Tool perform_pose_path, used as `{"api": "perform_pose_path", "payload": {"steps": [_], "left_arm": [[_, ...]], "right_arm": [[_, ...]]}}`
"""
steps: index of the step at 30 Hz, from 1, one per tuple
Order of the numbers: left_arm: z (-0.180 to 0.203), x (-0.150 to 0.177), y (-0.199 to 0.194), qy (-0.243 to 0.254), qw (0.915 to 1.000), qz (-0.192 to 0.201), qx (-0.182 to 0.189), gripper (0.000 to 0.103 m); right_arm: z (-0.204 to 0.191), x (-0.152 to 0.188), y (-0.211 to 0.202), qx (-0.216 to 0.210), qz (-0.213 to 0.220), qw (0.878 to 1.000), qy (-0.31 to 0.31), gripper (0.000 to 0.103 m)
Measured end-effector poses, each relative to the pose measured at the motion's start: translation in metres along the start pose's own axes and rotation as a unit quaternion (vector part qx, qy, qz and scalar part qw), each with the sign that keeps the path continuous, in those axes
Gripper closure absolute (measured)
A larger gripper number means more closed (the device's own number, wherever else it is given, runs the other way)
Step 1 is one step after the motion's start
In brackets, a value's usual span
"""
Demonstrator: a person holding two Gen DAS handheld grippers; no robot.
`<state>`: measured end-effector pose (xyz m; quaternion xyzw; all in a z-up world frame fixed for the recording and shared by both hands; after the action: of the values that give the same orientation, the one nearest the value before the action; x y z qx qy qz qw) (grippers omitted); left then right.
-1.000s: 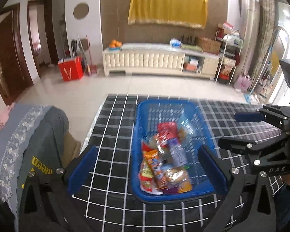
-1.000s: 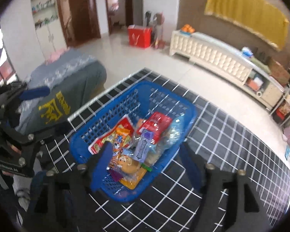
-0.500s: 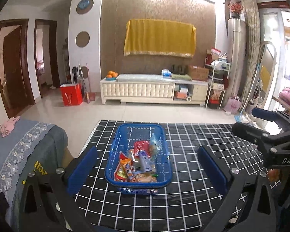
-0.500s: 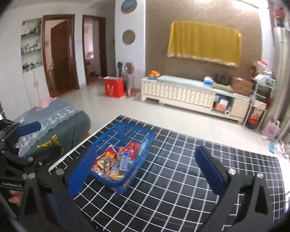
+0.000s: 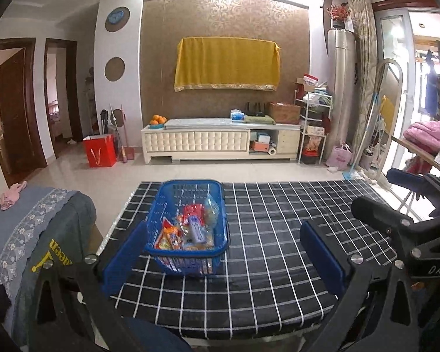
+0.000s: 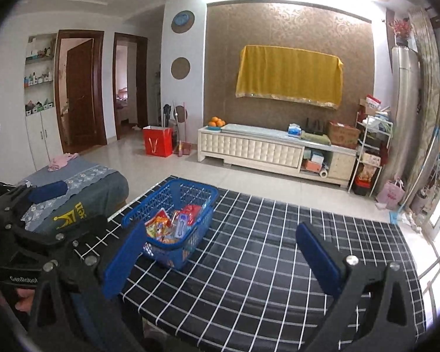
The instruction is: Organize snacks
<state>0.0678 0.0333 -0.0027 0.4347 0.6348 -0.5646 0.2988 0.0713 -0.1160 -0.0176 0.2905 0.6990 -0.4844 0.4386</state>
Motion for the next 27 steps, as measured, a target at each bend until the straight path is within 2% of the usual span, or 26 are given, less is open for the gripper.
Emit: {"api": "perform_pose_path", "payload": {"steps": [8,27], "left_arm": [[0.007,0.009,-0.014,0.000,1.0000,0.001,0.003,0.000],[0.017,0.005,-0.032,0.000,0.9999,0.015,0.006,0.000]], "right_arm": [[0.003,0.020,-0.019,0.003,-0.006,1.000,0.005,0.000],[0.000,0.016,-0.043,0.007,0.013,1.000,0.004,0.000]]}}
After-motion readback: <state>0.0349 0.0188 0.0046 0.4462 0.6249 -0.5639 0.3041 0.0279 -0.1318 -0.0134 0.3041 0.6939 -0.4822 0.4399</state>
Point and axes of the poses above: each gripper's, at about its wrist camera, not at the fingertips, and y roughly the way its jaws point, z to its right, x to its underside, the point moved 9 cm from there along y, roughly the way its jaws point, and after that the axes turned 13 degrees about y, right-handed, at the moved point
